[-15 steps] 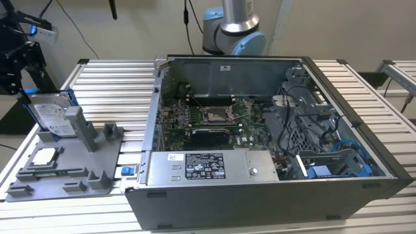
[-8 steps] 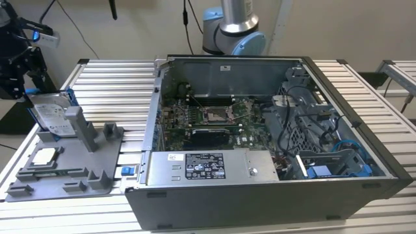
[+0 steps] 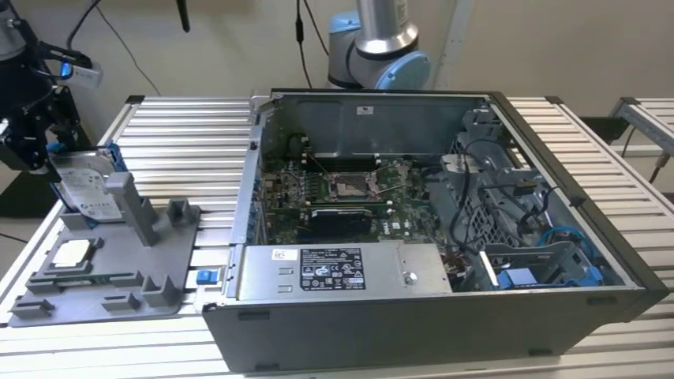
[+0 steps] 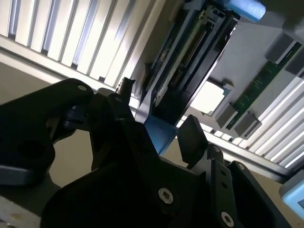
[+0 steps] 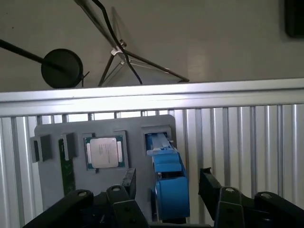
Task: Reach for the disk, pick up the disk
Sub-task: 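Pick up the disk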
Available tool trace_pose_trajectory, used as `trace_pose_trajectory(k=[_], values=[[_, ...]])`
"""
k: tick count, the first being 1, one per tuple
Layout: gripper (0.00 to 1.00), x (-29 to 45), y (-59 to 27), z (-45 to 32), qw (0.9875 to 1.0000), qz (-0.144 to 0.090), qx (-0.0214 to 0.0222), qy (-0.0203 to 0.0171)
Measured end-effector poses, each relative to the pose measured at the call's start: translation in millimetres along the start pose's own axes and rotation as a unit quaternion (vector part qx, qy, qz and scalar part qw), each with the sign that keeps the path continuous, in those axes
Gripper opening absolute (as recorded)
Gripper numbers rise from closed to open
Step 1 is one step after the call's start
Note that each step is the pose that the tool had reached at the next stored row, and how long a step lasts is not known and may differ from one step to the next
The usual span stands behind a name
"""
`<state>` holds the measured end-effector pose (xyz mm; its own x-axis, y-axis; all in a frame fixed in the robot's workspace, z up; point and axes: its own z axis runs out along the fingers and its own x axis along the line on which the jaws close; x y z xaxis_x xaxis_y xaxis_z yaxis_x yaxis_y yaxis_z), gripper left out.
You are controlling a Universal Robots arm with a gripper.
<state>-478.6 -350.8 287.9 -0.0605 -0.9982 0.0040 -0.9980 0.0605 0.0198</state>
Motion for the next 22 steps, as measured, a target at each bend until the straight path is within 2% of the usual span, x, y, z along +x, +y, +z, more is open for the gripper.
trace_pose_trajectory(k=[13, 19, 22], values=[[1.00, -0.5, 1.7, 23.7, 1.0000, -0.007, 0.0002, -0.0013], [1.00, -0.5, 1.8, 30.2, 0.9999, -0.008, -0.0013, -0.0062], [1.00, -0.8, 1.3, 30.7, 0.9999, -0.008, -0.0019, -0.0075]])
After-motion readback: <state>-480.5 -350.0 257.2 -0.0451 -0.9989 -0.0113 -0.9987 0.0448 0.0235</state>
